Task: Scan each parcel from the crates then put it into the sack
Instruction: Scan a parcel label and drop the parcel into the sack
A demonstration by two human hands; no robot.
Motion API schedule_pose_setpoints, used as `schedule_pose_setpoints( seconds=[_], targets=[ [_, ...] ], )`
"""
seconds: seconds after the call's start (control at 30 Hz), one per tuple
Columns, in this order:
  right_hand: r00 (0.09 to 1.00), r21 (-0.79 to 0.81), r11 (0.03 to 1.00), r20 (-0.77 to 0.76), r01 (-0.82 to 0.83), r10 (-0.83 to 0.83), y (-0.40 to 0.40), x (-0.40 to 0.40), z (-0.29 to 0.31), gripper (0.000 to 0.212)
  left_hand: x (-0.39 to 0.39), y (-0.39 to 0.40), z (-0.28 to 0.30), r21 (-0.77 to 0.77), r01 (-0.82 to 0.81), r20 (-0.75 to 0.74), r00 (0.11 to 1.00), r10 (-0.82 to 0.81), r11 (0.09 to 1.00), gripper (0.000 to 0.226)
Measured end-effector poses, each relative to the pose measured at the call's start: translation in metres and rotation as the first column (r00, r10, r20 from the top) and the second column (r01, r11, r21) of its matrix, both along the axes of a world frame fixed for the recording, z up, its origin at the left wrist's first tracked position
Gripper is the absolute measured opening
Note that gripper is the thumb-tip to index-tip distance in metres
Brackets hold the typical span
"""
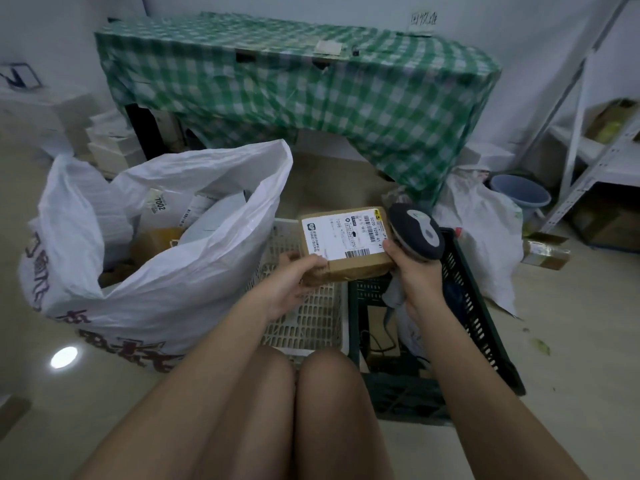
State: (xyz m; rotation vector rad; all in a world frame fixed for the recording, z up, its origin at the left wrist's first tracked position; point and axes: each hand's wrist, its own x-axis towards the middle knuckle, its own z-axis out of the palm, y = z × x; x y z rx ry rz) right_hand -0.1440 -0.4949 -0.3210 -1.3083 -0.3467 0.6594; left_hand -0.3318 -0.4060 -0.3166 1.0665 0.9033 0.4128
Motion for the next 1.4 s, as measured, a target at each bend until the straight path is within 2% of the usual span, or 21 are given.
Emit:
schedule_pose_setpoints(
  seconds=[0.07, 0.1, 0.2, 0.3, 0.47, 0.57, 0.63, 0.73, 0.8, 0.9, 1.03, 1.23, 1.4],
  targets=[
    [0.999, 0.000, 1.000, 0.025, -0.024, 0.024, -0.004, 0.007, 0.002, 0.054, -0.007, 0.003, -0.001, 0.075, 0.066, -0.081, 0.995, -0.060, 0.995, 0.101],
    [0.998, -0.006, 0.999, 0.039, -0.048, 0.048, -0.007, 0.009, 0.003, 0.053, -0.011, 0.005, -0.002, 0.117, 0.078, -0.093, 0.993, -0.067, 0.990, 0.106],
    [0.989, 0.003, 0.992, 0.083, -0.124, 0.123, -0.014, 0.011, 0.006, 0.046, -0.019, 0.010, -0.006, 0.155, 0.063, -0.109, 0.993, -0.047, 0.986, 0.095],
    [0.976, 0.026, 0.981, 0.109, -0.191, 0.188, -0.017, 0.010, 0.009, 0.037, -0.023, 0.009, -0.009, 0.147, 0.188, -0.124, 0.978, -0.170, 0.971, 0.055],
    [0.933, -0.072, 0.957, 0.211, -0.282, 0.291, -0.018, 0.008, 0.015, 0.025, -0.026, 0.000, -0.010, 0.131, 0.251, -0.167, 0.959, -0.228, 0.959, 0.081],
    [0.905, -0.127, 0.947, 0.282, -0.295, 0.319, -0.017, 0.006, 0.019, 0.021, -0.022, -0.007, -0.011, 0.100, 0.319, -0.181, 0.937, -0.298, 0.942, 0.084],
    [0.888, -0.146, 0.944, 0.322, -0.297, 0.330, -0.016, 0.003, 0.021, 0.026, -0.021, -0.012, -0.012, 0.081, 0.338, -0.174, 0.931, -0.321, 0.938, 0.074],
    [0.862, -0.187, 0.931, 0.354, -0.314, 0.362, -0.013, 0.000, 0.023, 0.028, -0.021, -0.016, -0.015, 0.038, 0.283, -0.145, 0.951, -0.274, 0.958, 0.048],
    [0.850, -0.215, 0.924, 0.368, -0.317, 0.377, -0.010, -0.001, 0.023, 0.030, -0.021, -0.016, -0.017, 0.007, 0.234, -0.121, 0.965, -0.232, 0.972, 0.044],
    [0.888, -0.191, 0.948, 0.341, -0.256, 0.309, -0.004, -0.004, 0.026, 0.037, -0.022, -0.013, -0.017, 0.027, 0.155, -0.110, 0.982, -0.152, 0.987, 0.048],
    [0.936, -0.177, 0.970, 0.279, -0.168, 0.213, -0.005, -0.012, 0.038, 0.032, -0.024, -0.002, -0.018, 0.032, 0.052, -0.070, 0.996, -0.050, 0.998, 0.055],
    [0.932, -0.284, 0.936, 0.234, -0.206, 0.276, -0.017, -0.022, 0.032, 0.041, -0.019, 0.009, -0.026, 0.013, -0.133, 0.006, 0.991, 0.133, 0.991, 0.063],
    [0.925, -0.312, 0.926, 0.243, -0.211, 0.293, -0.027, -0.031, 0.032, 0.026, -0.016, 0.012, -0.028, 0.035, -0.182, 0.047, 0.982, 0.181, 0.983, 0.071]
  ],
)
